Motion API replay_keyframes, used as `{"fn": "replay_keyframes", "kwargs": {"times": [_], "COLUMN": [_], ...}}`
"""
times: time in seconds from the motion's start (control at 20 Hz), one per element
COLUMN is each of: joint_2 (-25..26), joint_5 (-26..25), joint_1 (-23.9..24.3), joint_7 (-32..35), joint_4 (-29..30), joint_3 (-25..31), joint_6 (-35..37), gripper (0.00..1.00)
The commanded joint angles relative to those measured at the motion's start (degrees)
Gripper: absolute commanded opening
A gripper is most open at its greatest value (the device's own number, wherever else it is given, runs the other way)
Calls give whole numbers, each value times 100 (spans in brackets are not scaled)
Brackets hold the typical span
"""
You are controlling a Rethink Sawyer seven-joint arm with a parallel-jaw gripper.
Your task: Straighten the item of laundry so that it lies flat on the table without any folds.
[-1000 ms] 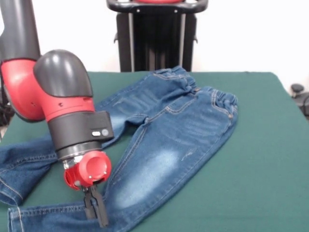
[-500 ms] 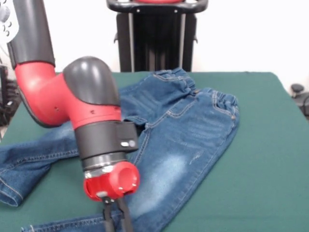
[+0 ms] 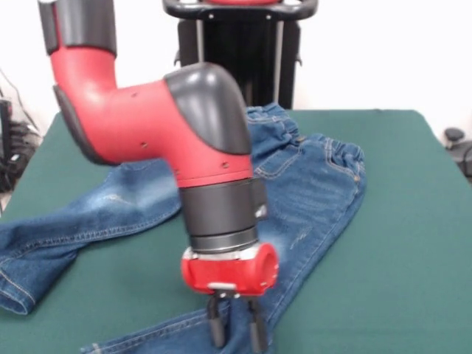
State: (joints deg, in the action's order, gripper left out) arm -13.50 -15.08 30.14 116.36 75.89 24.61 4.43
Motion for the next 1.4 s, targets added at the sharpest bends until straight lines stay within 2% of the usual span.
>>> {"fn": "replay_keyframes", "kwargs": {"times": [0.05, 0.8, 1.0, 1.1, 1.2, 1.4], "joint_2": [140, 265, 371, 452, 581, 866], "joint_5": [448, 538, 374, 206, 204, 848], "joint_1": [-532, -312, -298, -474, -856, -1749], "joint_7": [913, 643, 592, 698, 951, 1105], "joint_4": [637, 723, 600, 409, 176, -66], "joint_3": [-1042, -800, -810, -1074, -1628, -2937], "joint_6": [1450, 1055, 638, 64, -622, -1926], "gripper": [100, 100, 100, 100, 100, 100]}}
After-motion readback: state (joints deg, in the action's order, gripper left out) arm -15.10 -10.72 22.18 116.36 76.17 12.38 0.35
